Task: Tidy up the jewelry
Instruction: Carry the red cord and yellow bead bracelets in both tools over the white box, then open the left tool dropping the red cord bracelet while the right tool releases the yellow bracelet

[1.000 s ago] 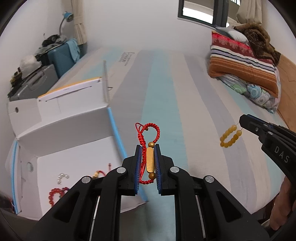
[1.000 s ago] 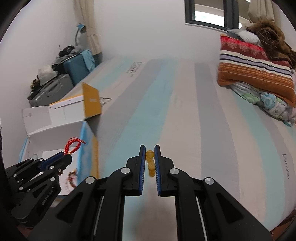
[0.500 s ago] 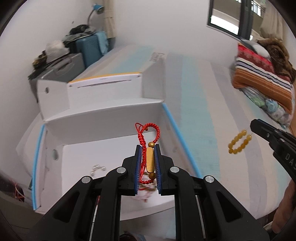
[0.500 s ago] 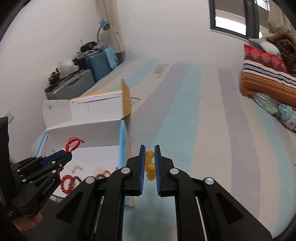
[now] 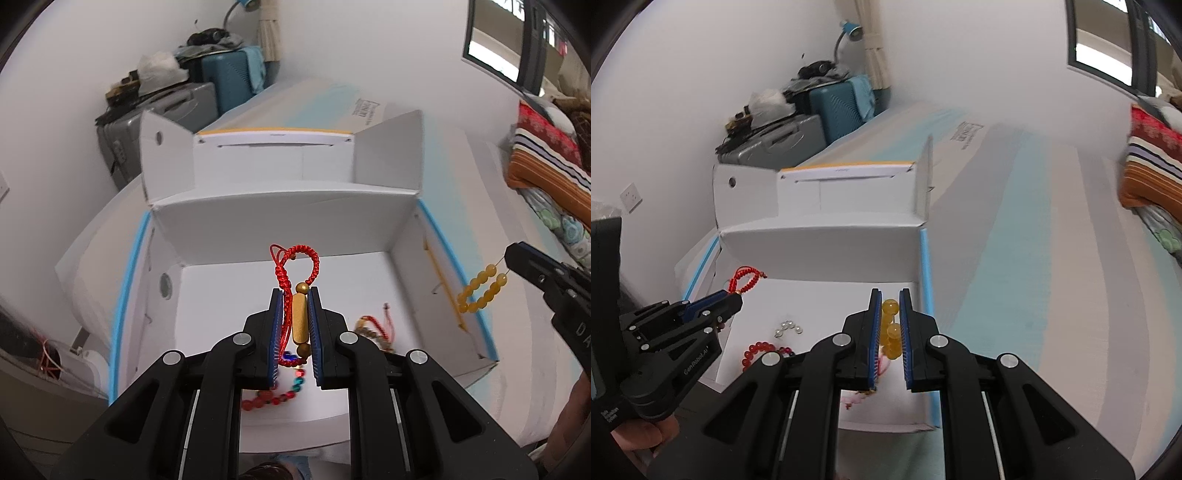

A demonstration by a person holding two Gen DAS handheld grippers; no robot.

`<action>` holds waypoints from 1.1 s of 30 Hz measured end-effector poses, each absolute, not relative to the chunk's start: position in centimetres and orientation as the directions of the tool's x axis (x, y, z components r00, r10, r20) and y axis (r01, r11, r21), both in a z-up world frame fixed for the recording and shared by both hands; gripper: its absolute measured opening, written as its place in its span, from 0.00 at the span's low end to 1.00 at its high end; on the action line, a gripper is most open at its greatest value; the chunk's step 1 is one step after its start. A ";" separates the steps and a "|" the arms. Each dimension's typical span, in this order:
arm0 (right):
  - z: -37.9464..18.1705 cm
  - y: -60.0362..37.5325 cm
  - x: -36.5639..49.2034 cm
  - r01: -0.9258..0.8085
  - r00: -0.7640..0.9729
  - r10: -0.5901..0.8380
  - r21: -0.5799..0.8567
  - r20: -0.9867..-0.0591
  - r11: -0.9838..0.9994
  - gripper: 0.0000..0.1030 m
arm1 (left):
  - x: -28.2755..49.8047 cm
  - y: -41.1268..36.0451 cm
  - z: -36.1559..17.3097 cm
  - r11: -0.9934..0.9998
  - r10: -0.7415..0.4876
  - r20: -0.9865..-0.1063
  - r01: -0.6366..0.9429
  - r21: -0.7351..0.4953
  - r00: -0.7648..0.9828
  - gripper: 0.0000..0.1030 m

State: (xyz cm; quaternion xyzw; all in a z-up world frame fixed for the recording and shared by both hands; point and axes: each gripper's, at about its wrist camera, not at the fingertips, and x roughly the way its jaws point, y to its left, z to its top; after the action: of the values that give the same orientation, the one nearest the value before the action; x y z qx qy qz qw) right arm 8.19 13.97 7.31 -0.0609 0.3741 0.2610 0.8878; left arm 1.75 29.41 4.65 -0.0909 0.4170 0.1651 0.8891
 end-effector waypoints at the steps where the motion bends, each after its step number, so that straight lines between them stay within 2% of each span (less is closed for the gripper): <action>1: 6.9 14.6 8.3 -0.514 0.577 0.416 0.083 -0.703 0.853 0.09 | 1.7 29.7 4.4 0.927 0.221 -0.775 -0.375 -0.023 0.592 0.13; 17: -0.9 19.0 10.8 -0.532 0.452 0.336 0.052 -0.826 0.845 0.09 | 3.5 34.4 -1.5 0.907 0.184 -0.869 -0.420 -0.031 0.460 0.13; 30: -2.2 20.0 11.2 -0.526 0.421 0.319 0.057 -0.849 0.849 0.10 | 3.6 35.2 -2.3 0.900 0.192 -0.881 -0.435 -0.017 0.433 0.17; 31: -2.0 20.0 11.1 -0.524 0.429 0.317 0.053 -0.846 0.850 0.11 | 3.5 35.2 -2.1 0.899 0.196 -0.879 -0.438 -0.017 0.435 0.17; 33: -1.3 19.8 10.8 -0.522 0.439 0.330 0.062 -0.836 0.851 0.24 | 3.0 35.0 -1.4 0.897 0.202 -0.870 -0.441 -0.019 0.449 0.23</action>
State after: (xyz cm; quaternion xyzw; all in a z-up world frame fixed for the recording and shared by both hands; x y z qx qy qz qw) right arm 10.80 19.79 -1.33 -0.1030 0.4652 0.2528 0.8421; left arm 3.03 35.01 -1.43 -0.1219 0.4889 0.1909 0.8424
